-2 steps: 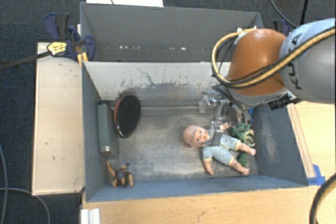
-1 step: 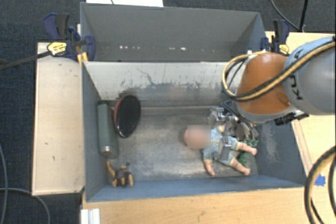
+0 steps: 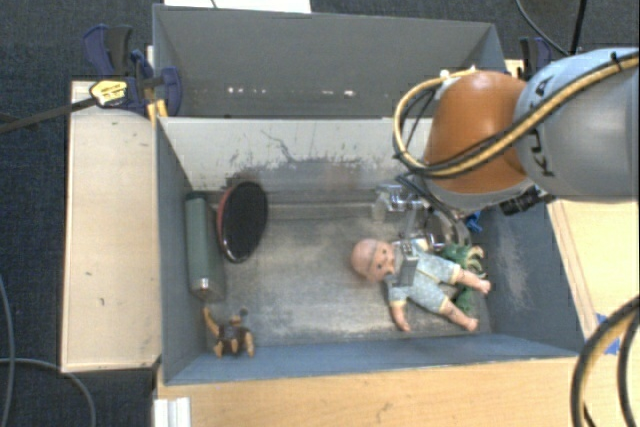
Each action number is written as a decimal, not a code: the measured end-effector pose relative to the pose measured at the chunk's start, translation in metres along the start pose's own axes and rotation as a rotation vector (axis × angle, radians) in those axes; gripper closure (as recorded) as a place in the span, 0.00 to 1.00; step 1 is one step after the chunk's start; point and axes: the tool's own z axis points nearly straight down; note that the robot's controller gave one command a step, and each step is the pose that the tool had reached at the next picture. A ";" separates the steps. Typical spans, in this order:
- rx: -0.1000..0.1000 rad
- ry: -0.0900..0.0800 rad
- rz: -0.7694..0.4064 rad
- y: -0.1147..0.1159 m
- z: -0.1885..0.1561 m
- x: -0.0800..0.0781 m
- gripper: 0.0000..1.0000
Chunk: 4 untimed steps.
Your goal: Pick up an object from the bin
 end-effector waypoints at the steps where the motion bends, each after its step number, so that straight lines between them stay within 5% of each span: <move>1: -0.002 -0.006 0.090 -0.039 0.021 0.031 0.00; 2: -0.002 -0.008 -0.090 0.023 0.039 -0.009 1.00; 4: -0.002 -0.003 -0.087 0.023 0.034 -0.007 1.00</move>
Offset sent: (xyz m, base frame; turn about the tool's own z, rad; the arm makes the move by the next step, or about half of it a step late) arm 0.0057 0.0218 -0.0423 -0.0863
